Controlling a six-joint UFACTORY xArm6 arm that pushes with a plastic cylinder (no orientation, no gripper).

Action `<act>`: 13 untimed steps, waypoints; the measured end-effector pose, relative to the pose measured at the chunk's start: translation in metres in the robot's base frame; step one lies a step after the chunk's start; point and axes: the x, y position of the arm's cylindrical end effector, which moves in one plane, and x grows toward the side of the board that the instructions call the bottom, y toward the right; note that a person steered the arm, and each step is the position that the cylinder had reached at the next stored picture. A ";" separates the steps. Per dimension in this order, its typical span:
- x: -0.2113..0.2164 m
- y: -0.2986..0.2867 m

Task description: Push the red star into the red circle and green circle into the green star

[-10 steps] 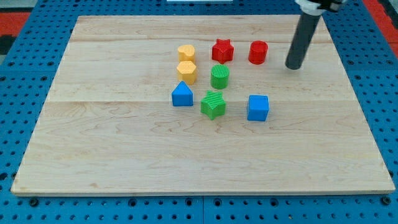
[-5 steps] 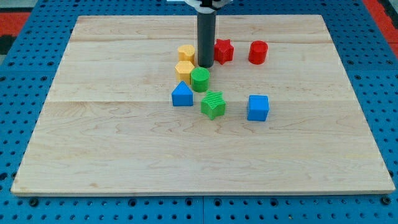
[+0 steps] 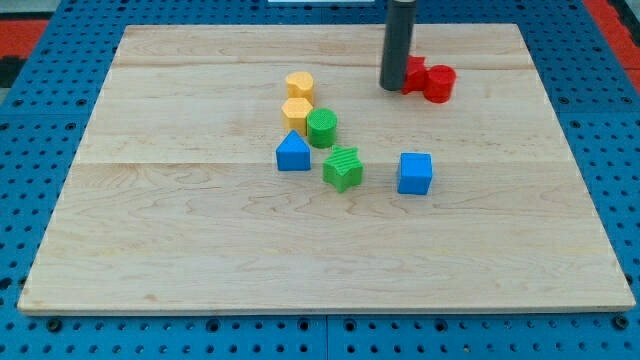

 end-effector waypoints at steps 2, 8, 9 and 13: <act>0.032 -0.039; 0.062 -0.153; 0.065 -0.142; 0.083 -0.097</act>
